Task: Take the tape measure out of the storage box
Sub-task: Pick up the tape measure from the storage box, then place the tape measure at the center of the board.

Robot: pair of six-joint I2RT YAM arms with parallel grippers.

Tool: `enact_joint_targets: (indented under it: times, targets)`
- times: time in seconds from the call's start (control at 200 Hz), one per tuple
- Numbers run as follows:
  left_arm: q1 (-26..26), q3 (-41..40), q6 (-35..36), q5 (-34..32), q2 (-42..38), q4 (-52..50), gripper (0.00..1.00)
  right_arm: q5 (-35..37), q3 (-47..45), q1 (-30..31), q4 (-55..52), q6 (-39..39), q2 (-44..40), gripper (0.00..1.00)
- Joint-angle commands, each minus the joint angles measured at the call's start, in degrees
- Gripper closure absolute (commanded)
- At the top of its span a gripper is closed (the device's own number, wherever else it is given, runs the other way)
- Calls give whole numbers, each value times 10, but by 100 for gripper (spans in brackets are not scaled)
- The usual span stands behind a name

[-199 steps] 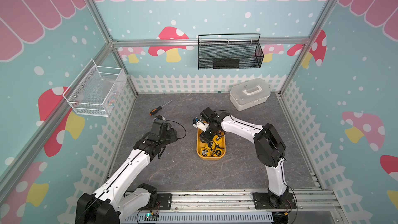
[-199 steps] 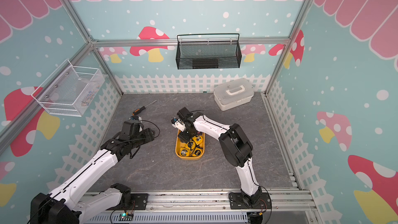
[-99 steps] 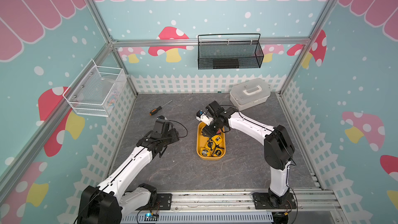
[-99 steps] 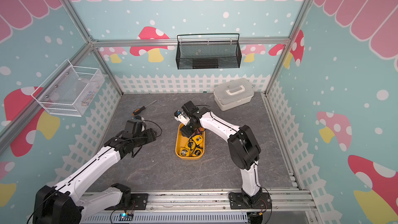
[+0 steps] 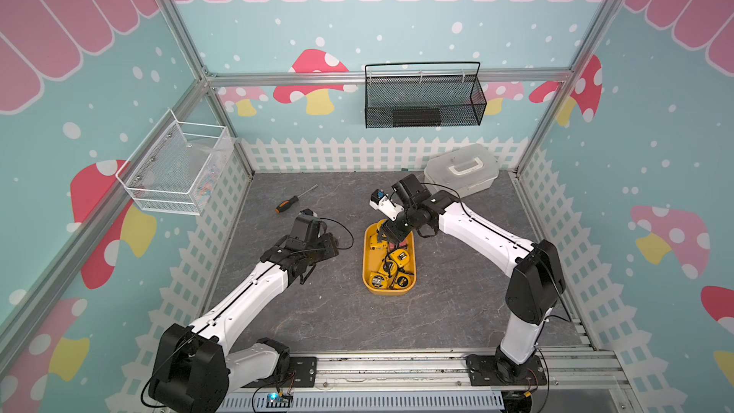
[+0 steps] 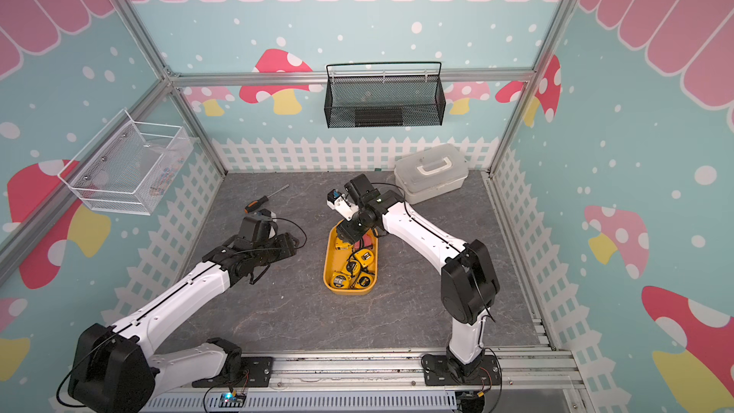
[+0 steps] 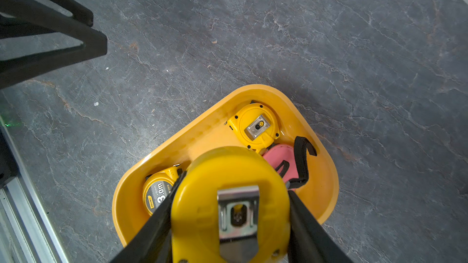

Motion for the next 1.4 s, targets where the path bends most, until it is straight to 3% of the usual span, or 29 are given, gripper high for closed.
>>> enact_joint_targets:
  times: [0.0,0.34,0.806,1.111,1.396]
  targets:
    - [-9,17,-5,3,1,11,44,-9,27,-17,-5,2,-30,49]
    - [-29,43,-7,-3,28,13,43,9,12,-80,-18,-17,-88,50]
    - [-65,95,4,13,97,13,43,72,-113,-168,-9,-33,-146,50]
    - [-72,102,4,23,129,25,43,101,-208,-209,38,-36,-109,50]
    - [-73,104,8,34,140,27,43,115,-240,-238,81,-30,-44,50]
